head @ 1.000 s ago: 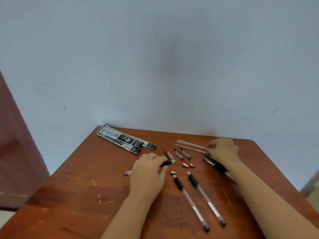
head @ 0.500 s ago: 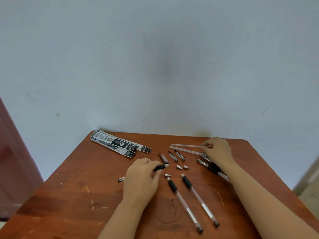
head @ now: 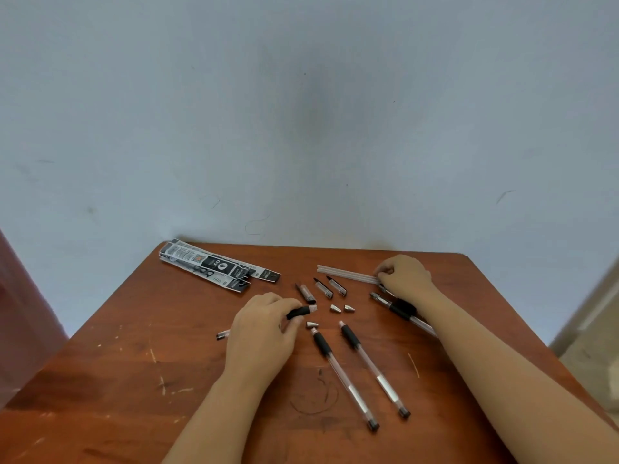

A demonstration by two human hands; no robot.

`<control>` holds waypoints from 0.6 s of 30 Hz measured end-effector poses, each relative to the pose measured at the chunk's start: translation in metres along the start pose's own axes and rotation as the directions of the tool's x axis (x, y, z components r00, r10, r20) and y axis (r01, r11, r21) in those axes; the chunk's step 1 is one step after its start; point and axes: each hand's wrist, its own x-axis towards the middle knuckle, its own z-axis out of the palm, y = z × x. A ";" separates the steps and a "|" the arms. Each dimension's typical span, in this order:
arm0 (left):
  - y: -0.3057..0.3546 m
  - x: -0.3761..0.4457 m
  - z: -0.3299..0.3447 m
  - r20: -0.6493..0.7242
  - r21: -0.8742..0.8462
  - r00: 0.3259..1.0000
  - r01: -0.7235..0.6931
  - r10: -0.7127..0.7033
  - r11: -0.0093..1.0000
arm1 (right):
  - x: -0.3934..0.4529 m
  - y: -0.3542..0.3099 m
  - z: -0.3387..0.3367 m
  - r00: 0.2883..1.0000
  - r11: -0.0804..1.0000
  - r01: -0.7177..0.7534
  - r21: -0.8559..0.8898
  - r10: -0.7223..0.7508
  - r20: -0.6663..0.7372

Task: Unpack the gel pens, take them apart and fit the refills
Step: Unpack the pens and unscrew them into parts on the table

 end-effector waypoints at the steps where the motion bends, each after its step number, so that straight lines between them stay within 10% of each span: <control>1: 0.000 0.000 0.000 -0.005 -0.007 1.000 0.002 -0.002 1.000 | -0.001 0.000 -0.001 1.000 1.000 -0.001 0.002 0.001 -0.001; 14: 0.008 -0.003 -0.002 -0.062 0.022 0.992 -0.111 0.112 0.994 | -0.090 -0.007 -0.027 0.935 0.926 0.339 0.163 -0.314 -0.164; 18: 0.022 -0.007 -0.019 -0.108 -0.228 0.994 -0.017 -0.008 0.974 | -0.121 -0.011 -0.024 0.910 0.866 0.412 0.283 -0.374 -0.179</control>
